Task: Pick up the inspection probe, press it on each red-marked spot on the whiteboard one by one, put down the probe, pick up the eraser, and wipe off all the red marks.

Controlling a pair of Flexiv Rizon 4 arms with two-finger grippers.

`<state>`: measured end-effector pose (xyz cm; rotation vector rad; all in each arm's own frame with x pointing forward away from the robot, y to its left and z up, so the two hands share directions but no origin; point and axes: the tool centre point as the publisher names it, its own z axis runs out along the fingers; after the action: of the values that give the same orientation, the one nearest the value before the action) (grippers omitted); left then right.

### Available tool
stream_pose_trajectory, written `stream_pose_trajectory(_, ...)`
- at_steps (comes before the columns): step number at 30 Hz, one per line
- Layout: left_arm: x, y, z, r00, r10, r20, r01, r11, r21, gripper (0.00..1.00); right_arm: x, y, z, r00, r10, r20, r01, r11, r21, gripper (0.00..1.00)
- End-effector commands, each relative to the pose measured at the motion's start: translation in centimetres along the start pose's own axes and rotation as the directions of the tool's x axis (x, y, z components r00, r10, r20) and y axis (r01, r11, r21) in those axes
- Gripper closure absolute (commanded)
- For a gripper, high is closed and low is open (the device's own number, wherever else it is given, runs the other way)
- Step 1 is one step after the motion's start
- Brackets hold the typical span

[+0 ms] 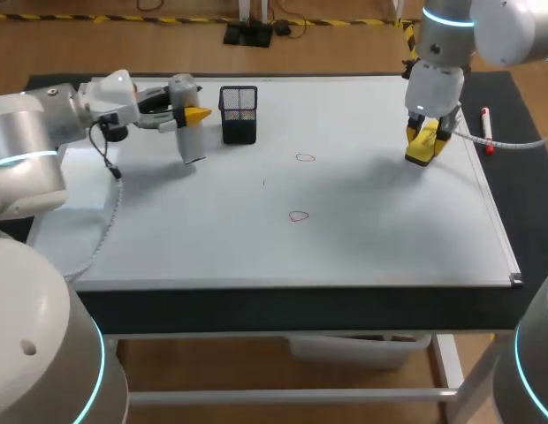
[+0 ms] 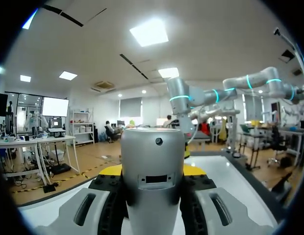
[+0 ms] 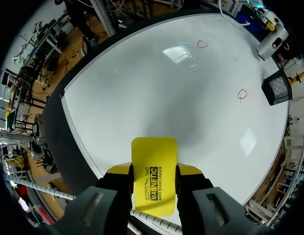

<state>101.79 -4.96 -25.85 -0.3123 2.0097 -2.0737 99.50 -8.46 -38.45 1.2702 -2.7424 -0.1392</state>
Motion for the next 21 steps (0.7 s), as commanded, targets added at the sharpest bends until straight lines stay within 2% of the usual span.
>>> stream_pose_trajectory(1, -0.1, 0.0, -2.7, 1.000, -0.004, -0.002, 0.004, 1.000, 0.000, 1.00, 0.0, -0.1, -0.1, 1.000, -0.001, -0.004, 0.001, 1.000, 0.002, 1.00)
stream_pose_trajectory(8, -0.3, 0.3, -5.0, 0.999, -0.015, 0.032, 0.015, 1.000, 0.005, 1.00, 0.0, -0.1, -0.1, 1.000, -0.001, -0.004, 0.001, 1.000, 0.002, 1.00)
stream_pose_trajectory(21, 0.3, -0.1, -5.7, 0.999, -0.016, 0.051, 0.016, 1.000, 0.007, 1.00, 0.0, -0.1, -0.1, 1.000, -0.001, -0.004, 0.001, 1.000, 0.002, 1.00)
